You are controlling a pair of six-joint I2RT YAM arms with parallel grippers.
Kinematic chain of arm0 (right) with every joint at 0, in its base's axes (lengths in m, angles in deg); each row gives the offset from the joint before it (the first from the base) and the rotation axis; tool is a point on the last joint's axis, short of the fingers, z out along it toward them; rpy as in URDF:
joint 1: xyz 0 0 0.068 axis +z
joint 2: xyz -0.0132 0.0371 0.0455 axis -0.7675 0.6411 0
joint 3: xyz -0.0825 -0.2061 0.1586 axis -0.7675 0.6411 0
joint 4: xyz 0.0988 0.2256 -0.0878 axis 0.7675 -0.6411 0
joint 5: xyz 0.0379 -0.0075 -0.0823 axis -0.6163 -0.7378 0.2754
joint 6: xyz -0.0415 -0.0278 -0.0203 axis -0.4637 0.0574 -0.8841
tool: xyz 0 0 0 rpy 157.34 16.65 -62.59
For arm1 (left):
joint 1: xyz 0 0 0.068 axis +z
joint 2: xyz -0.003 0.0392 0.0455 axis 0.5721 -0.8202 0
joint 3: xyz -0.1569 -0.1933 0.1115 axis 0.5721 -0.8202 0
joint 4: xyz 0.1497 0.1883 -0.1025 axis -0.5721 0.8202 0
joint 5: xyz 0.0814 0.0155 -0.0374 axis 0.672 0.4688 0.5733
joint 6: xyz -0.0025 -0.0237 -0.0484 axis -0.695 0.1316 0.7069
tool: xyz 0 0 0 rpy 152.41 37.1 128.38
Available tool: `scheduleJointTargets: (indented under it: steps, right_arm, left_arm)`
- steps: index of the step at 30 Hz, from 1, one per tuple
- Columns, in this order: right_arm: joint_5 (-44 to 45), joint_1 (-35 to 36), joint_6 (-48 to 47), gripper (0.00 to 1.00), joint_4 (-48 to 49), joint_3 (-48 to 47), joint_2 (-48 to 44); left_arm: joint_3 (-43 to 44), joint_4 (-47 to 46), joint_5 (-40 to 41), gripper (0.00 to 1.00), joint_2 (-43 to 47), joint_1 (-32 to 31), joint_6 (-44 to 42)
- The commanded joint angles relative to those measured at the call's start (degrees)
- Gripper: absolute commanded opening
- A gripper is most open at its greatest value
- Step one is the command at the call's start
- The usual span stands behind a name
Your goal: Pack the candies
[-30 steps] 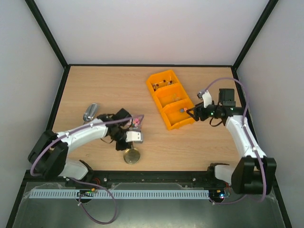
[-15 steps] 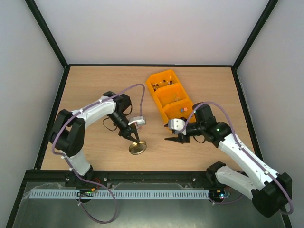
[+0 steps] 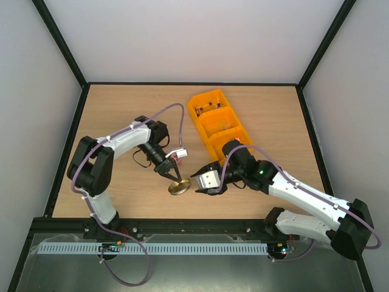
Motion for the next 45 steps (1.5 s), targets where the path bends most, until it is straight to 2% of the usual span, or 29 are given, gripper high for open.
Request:
scheduleJointTargets:
  steps: [1, 12, 23, 27, 31, 33, 36, 39, 42, 45]
  right_arm:
    - [0.43, 0.62, -1.33, 0.52, 5.50, 0.67, 0.87]
    - [0.18, 0.95, -3.91, 0.32, 6.75, -0.52, 4.52]
    - [0.66, 0.96, -1.00, 0.13, 7.04, -0.66, 4.83]
    - [1.83, 0.90, 1.53, 0.10, 7.73, -1.02, 4.89]
    - [2.99, 0.83, 6.88, 0.08, 7.83, -2.35, 5.42]
    - [3.54, 0.40, 11.42, 0.07, 8.35, -3.19, 6.00]
    - [2.61, -0.97, 19.70, 0.07, 9.39, -4.97, 7.51]
    - [-0.13, -3.32, 30.08, 0.07, 10.42, -8.26, 11.85]
    - [-5.04, -5.57, 42.94, 0.07, 10.80, -13.52, 18.34]
    - [-10.42, -6.52, 50.46, 0.07, 8.46, -20.19, 25.86]
  left_arm:
    - [1.54, 1.64, -2.70, 0.02, -1.50, 0.16, 0.06]
    - [2.35, 1.73, -4.57, 0.02, -4.04, 1.08, 1.76]
    - [2.67, 1.69, -5.72, 0.04, -4.26, 3.81, 1.88]
    - [2.83, 1.68, -5.56, 0.13, -3.61, 5.03, 1.64]
    - [3.91, 1.07, -5.90, 0.48, -1.32, 8.90, 2.24]
    - [4.81, -1.93, -5.77, 0.56, 1.00, 12.80, 5.45]
    - [4.18, -14.05, -3.90, 0.63, 7.41, 22.22, 16.71]
    - [0.49, -30.28, 2.04, 0.70, 15.07, 29.74, 28.76]
    - [-2.69, -38.83, 8.70, 0.75, 20.05, 33.50, 31.75]
    - [-4.71, -40.35, 14.09, 0.76, 21.71, 33.74, 29.74]
